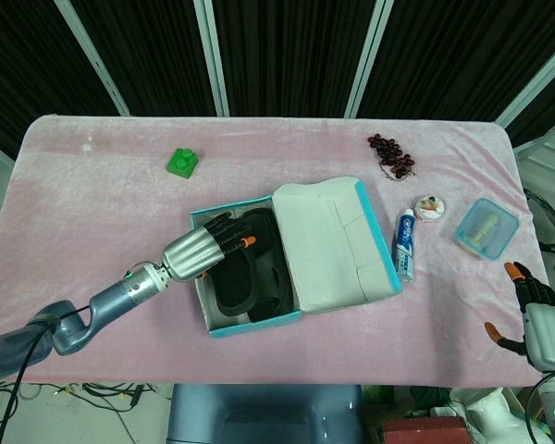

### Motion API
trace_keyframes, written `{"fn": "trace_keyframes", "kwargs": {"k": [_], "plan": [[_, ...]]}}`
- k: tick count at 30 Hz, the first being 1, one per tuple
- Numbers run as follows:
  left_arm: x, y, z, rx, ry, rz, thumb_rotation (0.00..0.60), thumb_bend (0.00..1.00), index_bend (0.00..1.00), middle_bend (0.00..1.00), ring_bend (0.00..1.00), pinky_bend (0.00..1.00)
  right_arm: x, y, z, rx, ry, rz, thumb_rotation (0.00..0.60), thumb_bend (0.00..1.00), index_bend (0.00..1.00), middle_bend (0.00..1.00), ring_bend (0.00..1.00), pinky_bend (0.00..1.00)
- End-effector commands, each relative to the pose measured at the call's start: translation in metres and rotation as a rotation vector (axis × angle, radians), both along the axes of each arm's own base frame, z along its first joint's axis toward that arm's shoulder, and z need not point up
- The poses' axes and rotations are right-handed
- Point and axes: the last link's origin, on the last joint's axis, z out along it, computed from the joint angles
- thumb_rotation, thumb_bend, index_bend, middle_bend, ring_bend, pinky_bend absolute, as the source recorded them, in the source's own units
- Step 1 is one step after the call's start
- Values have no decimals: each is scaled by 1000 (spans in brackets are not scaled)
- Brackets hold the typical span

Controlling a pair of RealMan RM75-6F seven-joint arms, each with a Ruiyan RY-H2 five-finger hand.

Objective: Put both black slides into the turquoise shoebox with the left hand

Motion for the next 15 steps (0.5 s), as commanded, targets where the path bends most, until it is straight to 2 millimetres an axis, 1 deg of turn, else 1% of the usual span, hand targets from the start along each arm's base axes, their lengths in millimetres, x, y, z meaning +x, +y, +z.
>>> {"fn": "trace_keyframes", "kwargs": {"k": [1,8,12,15], "plan": [[-8,-3,8,10,30,-7,600,10,56,67,0,97,0,0,0,0,0,0,600,143,0,46,121,150],[-18,-8,18,11,41,4,600,10,57,72,0,111,0,0,-1,-2,1,-4,600,143,0,46,121,150],[-15,-12,22,-4,-15,25,600,11,65,92,0,119,0,0,-1,-6,1,-7,600,144,0,46,122,150],[-12,-13,29,0,-55,27,600,17,76,111,0,132,0,0,0,-9,-1,-10,600,147,0,47,122,150]]}}
